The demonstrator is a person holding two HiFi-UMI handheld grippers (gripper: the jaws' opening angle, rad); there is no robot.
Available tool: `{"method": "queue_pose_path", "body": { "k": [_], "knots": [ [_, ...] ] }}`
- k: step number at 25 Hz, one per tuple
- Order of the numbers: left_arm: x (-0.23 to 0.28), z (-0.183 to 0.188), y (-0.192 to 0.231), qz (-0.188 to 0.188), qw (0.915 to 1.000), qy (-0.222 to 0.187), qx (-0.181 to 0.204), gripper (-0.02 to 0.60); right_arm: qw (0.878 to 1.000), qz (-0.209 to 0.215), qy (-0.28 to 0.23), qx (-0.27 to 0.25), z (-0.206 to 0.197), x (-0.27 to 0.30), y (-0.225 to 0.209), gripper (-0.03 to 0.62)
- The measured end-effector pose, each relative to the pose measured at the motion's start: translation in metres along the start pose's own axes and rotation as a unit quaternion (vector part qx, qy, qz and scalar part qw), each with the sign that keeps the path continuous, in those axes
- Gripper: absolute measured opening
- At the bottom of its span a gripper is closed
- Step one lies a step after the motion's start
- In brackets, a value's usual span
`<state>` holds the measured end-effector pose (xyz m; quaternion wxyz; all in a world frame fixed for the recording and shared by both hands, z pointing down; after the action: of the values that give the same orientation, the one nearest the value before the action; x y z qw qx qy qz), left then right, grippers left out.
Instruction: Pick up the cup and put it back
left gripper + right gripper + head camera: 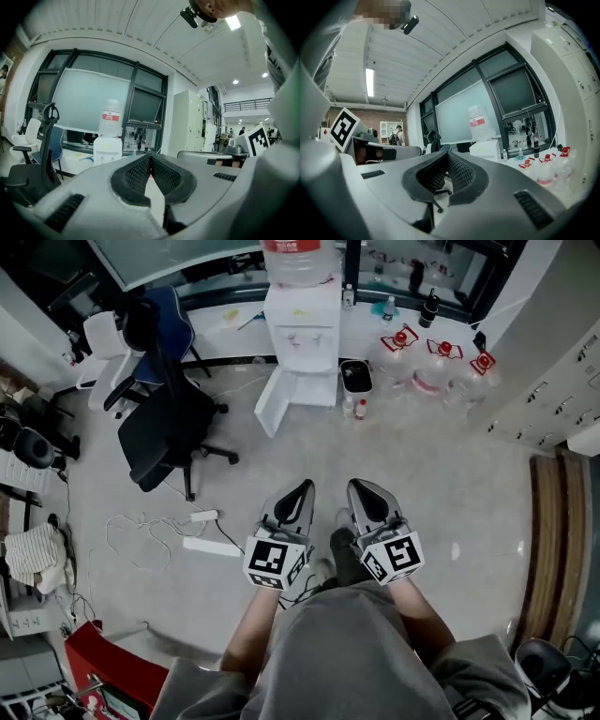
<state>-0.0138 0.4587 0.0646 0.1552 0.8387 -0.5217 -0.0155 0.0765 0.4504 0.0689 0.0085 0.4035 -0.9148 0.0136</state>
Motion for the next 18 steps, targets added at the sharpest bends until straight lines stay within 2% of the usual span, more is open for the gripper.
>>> {"method": "queue_pose_path", "body": {
  "k": [18],
  "knots": [
    [0.167,0.046,0.121,-0.013,0.9989,0.045,-0.003,0.009,0.999,-0.012,0.018,0.034,-0.005,0.186,-0.101,0.011]
  ]
}}
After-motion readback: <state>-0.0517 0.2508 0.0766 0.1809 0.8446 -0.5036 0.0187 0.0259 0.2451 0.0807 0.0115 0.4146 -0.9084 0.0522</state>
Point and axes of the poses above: the fingertips, and each gripper's own axes: x forward along the fingers, y to its left, z out of its top, the point moved 1 cm from there along -x, backward along the fingers, and after that the axes turned 9 degrees about -x, right-handed, at the moved point
